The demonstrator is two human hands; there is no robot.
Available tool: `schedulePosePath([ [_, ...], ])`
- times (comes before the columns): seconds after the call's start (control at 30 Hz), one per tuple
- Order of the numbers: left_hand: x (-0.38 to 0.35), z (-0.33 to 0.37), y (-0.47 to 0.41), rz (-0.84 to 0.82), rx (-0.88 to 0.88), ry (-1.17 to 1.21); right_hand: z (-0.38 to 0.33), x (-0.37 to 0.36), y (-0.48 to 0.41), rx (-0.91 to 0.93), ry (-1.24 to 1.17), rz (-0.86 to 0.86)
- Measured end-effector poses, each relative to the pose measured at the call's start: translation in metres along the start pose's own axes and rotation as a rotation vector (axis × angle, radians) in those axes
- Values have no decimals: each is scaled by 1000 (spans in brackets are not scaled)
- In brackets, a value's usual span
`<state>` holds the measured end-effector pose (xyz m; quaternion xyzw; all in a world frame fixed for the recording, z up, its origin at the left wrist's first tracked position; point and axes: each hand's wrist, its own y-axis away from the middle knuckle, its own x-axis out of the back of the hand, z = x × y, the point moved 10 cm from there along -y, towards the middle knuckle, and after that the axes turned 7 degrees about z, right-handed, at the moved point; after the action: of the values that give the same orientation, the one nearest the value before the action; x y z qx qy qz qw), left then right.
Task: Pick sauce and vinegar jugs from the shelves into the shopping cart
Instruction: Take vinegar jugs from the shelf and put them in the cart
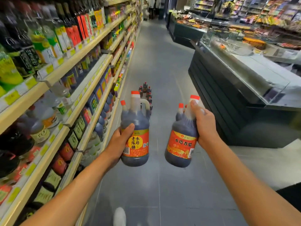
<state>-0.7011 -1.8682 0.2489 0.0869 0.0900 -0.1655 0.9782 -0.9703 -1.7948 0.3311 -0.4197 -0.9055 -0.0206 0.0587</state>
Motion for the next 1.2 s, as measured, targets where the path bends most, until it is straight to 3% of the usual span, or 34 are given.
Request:
schedulePosePath([
  [0.37,-11,29,-198,-116,-1,-15,-6,-81,-147,12,19,122],
  [0.67,-39,32,-349,-106,23,-14,-5,-129,-291,21,22,118],
  [0.97,-49,46,-484,60,5,28,-17,-218,-461,70,67,-84],
  [1.2,7,54,-557,251,-9,101,-25,-335,-535,27,9,-303],
])
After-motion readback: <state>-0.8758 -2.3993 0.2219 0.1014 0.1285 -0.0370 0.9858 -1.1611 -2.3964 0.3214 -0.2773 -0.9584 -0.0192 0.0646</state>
